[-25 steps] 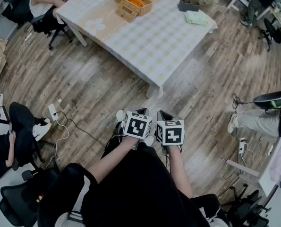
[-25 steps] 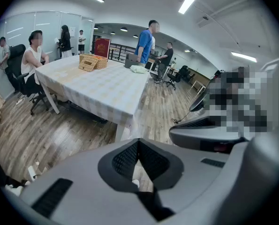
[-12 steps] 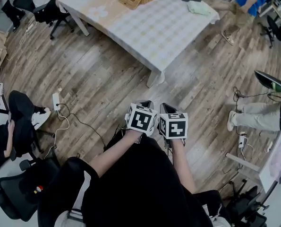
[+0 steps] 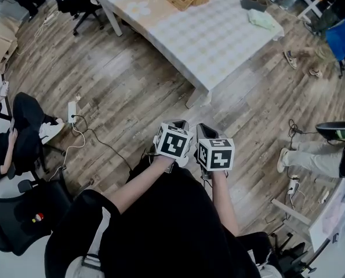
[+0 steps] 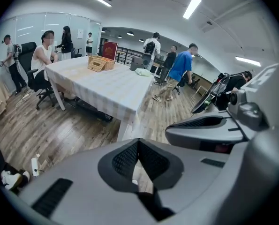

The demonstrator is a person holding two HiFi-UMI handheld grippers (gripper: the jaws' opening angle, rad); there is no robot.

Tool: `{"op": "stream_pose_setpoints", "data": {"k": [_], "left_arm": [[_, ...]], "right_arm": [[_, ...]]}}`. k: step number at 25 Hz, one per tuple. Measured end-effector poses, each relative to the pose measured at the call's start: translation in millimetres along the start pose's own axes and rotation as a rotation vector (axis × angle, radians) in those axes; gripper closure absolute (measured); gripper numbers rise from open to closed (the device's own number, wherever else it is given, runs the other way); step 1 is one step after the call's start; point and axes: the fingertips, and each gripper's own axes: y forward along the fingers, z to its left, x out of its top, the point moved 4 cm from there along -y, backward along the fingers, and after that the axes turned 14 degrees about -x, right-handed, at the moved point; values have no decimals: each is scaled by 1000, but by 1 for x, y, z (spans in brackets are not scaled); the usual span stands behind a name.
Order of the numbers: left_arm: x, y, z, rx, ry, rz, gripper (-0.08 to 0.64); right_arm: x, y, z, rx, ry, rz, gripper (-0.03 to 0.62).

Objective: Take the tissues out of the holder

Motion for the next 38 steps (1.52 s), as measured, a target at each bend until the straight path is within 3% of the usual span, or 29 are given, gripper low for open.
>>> {"op": "stream_pose_setpoints", "data": {"k": [11, 20, 27, 38], "left_arm": [[48, -6, 50, -12, -2, -26, 560], [88, -12, 97, -39, -1, -29, 560], [104, -17, 130, -59, -5, -50, 560], [118, -22, 170, -82, -50, -36, 560]], "right_arm": [[60, 30, 17, 20, -43, -24, 575], [114, 57, 33, -14, -63, -45, 575], [136, 79, 55, 44, 21, -25, 574], [158, 106, 68, 17, -9, 3, 575]]}}
